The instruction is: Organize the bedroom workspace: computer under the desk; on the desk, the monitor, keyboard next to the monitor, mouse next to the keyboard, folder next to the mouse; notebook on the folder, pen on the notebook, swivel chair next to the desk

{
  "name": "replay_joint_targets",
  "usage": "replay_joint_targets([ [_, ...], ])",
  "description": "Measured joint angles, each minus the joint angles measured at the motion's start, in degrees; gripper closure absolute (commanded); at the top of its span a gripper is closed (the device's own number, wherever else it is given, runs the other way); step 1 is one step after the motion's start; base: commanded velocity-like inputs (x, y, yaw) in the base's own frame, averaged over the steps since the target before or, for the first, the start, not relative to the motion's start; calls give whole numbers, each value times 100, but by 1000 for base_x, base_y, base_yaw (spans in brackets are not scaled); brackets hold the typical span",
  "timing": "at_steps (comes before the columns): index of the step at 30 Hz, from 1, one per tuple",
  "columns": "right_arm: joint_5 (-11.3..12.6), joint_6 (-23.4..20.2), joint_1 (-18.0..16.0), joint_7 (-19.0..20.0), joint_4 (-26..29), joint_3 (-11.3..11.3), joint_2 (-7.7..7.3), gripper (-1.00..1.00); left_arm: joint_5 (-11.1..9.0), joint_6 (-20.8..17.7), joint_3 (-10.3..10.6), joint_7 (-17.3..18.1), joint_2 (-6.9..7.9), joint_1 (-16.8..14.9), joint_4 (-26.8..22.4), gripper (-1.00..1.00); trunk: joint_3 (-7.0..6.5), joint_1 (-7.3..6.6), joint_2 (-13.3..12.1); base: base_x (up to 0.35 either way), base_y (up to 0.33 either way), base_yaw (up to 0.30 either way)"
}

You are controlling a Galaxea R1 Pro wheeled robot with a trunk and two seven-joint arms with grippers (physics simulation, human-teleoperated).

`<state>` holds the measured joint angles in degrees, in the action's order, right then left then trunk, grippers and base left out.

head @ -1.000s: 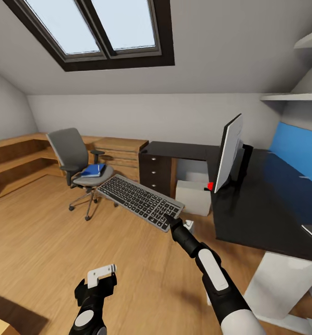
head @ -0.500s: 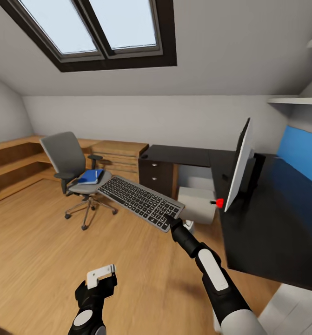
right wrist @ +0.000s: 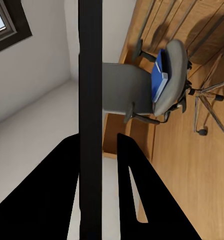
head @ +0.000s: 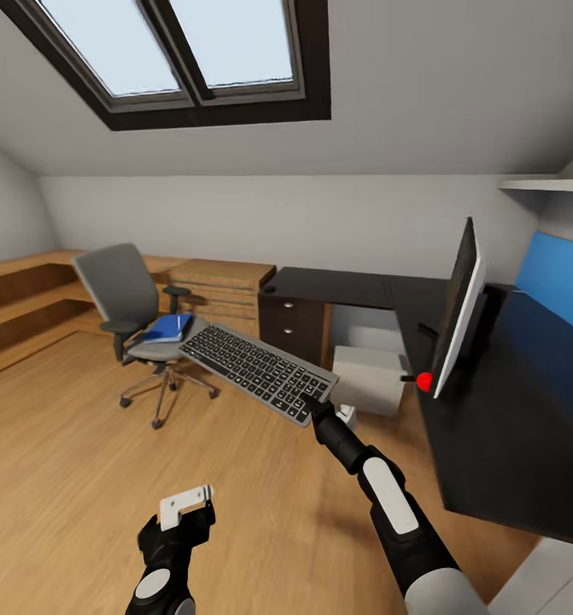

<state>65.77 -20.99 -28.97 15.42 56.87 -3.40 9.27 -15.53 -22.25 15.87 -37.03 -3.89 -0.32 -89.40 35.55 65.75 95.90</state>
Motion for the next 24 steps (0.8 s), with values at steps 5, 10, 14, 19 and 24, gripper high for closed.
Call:
replay_joint_targets([
  [5,-5,60,1,-3,-5,0,2,100,0,0,5,1,0,0,3,-100,13,0,0,181,293,-213],
  [10,-8,70,1,-2,-9,0,2,100,1,0,14,1,0,0,5,-100,29,-1,0,252,225,-232],
  [14,-11,127,1,-3,-16,2,3,100,7,2,37,2,0,0,10,-100,43,-1,0,309,47,-236],
  [19,-15,146,1,-2,-18,1,3,100,9,2,46,2,1,0,16,-100,60,-2,0,318,10,-235],
  [24,-15,150,0,3,-20,0,3,100,9,3,57,0,1,0,18,-100,75,-2,0,321,23,-127],
])
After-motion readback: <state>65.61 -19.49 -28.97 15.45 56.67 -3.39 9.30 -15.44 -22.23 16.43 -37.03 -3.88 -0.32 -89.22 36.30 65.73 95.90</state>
